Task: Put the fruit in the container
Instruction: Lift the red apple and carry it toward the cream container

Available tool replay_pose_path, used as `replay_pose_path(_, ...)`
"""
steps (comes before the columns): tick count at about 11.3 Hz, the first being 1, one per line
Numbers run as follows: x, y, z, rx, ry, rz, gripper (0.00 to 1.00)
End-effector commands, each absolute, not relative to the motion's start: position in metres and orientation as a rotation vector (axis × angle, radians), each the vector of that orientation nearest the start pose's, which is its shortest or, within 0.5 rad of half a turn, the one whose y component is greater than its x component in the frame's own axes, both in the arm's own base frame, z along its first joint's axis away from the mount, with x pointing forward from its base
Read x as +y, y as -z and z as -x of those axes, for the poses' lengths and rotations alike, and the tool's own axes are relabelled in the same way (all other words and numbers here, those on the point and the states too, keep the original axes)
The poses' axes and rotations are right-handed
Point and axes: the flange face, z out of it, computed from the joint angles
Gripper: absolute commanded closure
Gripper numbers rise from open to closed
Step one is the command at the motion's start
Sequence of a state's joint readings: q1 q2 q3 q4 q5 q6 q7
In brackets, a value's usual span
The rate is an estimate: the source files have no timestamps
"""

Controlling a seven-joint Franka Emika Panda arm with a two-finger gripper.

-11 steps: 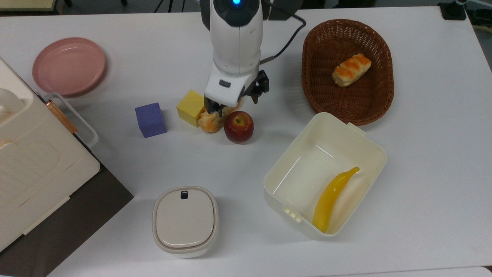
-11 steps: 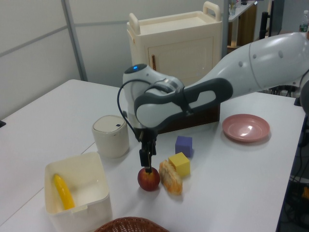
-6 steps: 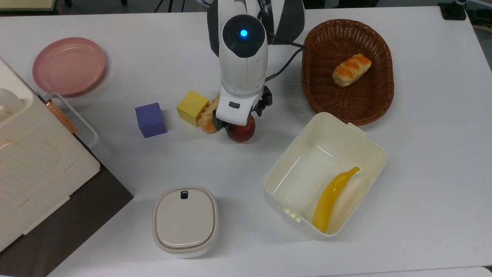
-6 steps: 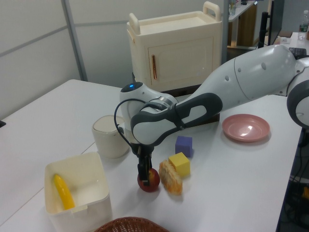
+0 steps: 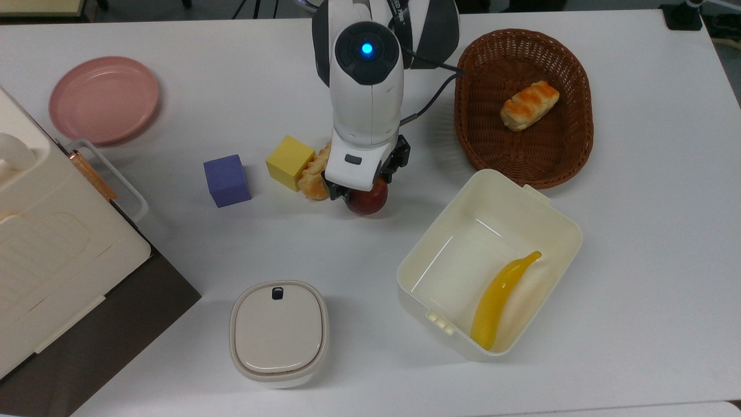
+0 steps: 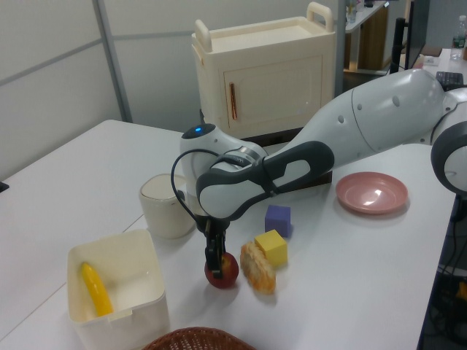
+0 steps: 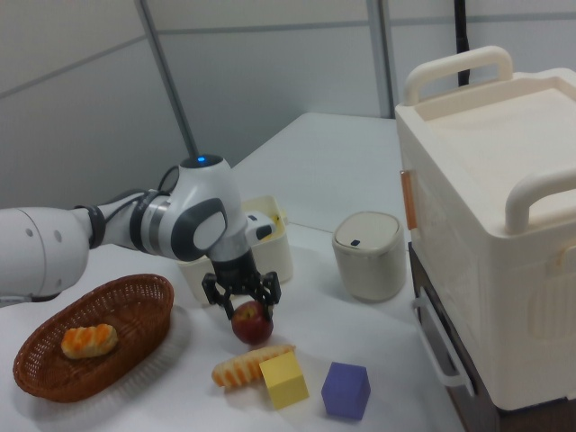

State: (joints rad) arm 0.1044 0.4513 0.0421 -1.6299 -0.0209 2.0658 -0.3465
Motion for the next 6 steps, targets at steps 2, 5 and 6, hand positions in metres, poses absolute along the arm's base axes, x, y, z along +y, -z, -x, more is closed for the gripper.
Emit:
replay_pose_path(2,0.111,-0.426,-0.657,-0.531,0.090,3.099,0.43)
replay_pose_path(5,0.123,-0.492,-0.659,-0.466,0.267,3.094,0.43)
replay_pose_path(6,0.122,-0.520,-0.661,-0.462,0.348,3.086,0.42)
